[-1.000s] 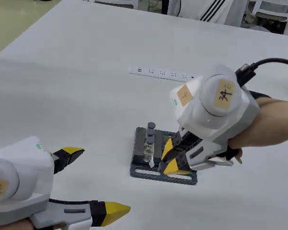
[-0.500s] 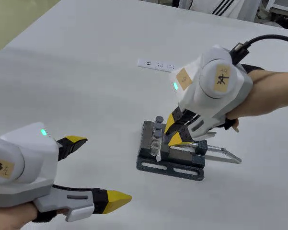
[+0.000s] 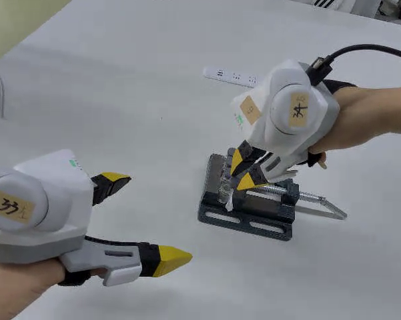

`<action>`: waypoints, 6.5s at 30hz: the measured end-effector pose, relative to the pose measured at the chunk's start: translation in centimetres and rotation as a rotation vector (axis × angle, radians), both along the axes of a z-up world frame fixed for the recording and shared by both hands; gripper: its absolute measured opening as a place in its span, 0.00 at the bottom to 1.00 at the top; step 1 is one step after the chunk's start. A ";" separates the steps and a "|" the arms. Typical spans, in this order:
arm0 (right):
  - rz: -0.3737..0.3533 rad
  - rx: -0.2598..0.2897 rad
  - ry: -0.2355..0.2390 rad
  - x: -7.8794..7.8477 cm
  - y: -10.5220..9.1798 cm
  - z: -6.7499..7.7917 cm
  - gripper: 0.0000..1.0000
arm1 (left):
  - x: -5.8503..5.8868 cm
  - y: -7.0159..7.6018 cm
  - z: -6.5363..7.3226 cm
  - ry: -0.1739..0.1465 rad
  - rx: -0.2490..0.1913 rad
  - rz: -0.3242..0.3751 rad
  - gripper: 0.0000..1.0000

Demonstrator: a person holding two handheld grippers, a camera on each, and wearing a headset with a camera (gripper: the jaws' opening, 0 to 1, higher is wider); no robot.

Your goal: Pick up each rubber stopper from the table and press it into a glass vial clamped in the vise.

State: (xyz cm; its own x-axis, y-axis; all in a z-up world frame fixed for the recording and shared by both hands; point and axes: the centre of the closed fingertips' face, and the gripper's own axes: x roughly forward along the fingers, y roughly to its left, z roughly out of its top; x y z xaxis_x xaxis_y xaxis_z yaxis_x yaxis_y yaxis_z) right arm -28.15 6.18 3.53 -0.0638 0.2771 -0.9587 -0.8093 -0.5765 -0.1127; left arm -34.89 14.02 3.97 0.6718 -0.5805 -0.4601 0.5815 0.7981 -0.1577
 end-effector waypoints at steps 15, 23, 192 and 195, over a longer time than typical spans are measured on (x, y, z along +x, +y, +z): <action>0.038 -0.044 -0.023 -0.2 0.6 -0.4 0.06 | -0.2 0.8 -0.1 0.005 -0.007 0.015 0.89; 0.041 -0.066 -0.023 -0.3 0.9 -0.5 0.06 | -0.4 0.6 -0.2 0.009 -0.012 0.010 0.88; -0.373 0.031 0.153 -0.7 0.4 1.1 0.10 | 0.2 -1.8 -0.3 0.018 -0.065 -0.017 0.82; -0.360 0.017 0.143 -0.6 0.4 0.6 0.10 | 0.3 -1.6 -0.3 0.018 -0.064 -0.014 0.82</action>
State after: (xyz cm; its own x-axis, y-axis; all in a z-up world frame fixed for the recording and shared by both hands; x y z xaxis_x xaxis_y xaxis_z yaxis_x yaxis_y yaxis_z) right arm -28.78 6.54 4.17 -0.0927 0.3221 -0.9421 -0.9677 -0.2521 0.0090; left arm -34.56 12.38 3.63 0.6556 -0.6183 -0.4335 0.5891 0.7779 -0.2186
